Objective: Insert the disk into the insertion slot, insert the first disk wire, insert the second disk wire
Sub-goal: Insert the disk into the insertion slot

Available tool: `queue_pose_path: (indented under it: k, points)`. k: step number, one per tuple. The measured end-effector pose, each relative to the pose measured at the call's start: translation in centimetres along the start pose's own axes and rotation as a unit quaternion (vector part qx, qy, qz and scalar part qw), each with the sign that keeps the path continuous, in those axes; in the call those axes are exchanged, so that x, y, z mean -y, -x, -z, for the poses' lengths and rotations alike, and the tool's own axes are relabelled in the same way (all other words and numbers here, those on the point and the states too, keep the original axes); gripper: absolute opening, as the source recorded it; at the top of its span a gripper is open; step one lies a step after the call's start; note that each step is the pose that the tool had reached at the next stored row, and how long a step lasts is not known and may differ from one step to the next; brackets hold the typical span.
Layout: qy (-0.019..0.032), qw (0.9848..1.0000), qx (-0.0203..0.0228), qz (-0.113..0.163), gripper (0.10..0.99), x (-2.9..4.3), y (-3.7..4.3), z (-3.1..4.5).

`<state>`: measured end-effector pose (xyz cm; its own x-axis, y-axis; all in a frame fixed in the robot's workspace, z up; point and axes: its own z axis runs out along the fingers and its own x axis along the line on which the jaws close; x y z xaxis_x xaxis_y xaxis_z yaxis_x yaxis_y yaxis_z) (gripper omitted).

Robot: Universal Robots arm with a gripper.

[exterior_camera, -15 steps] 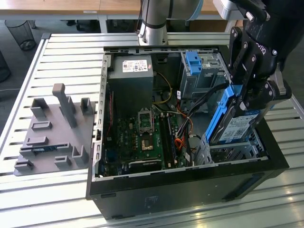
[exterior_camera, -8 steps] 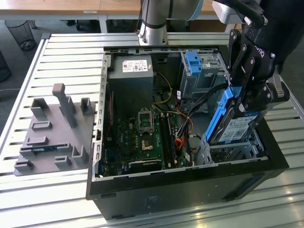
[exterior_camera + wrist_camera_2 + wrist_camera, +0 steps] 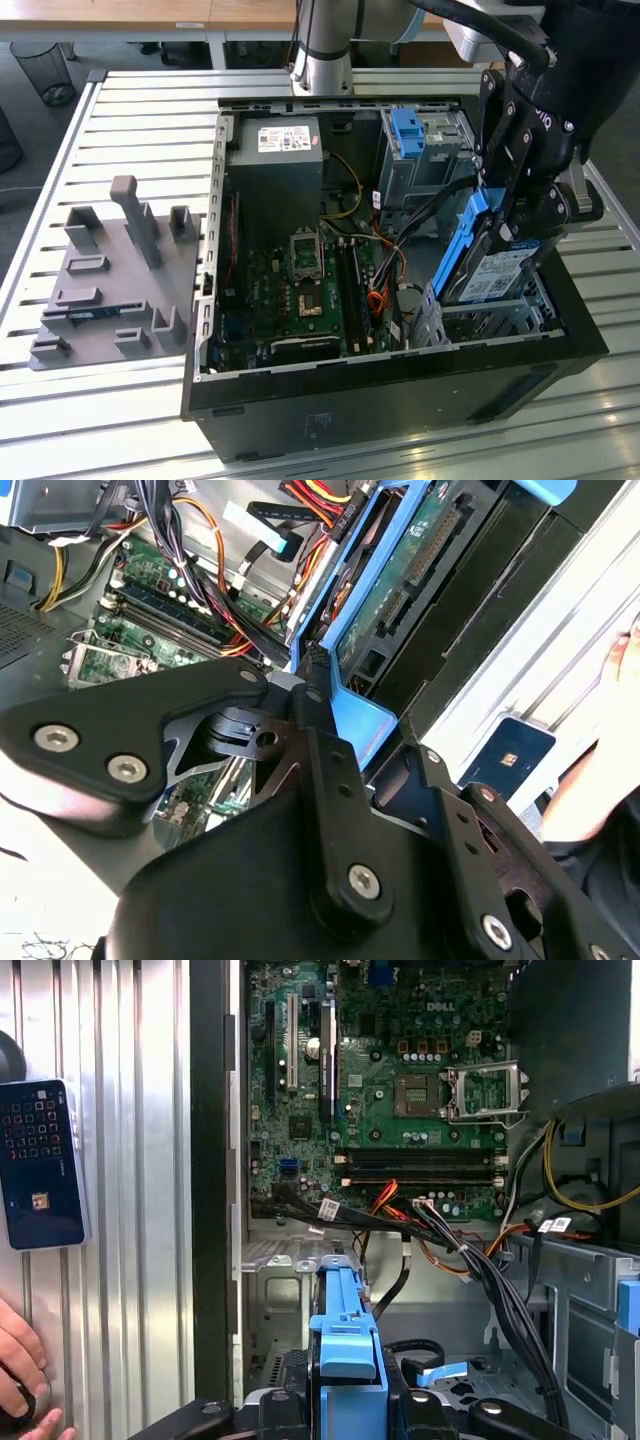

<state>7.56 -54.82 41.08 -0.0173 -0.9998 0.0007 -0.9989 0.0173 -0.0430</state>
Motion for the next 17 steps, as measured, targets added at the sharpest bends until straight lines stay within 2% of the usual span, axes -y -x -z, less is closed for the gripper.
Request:
queue_pose_path:
  k: [17]
  points:
    - [0.0006,1.0,0.0,0.0,0.365,-0.07,0.0,-1.71]
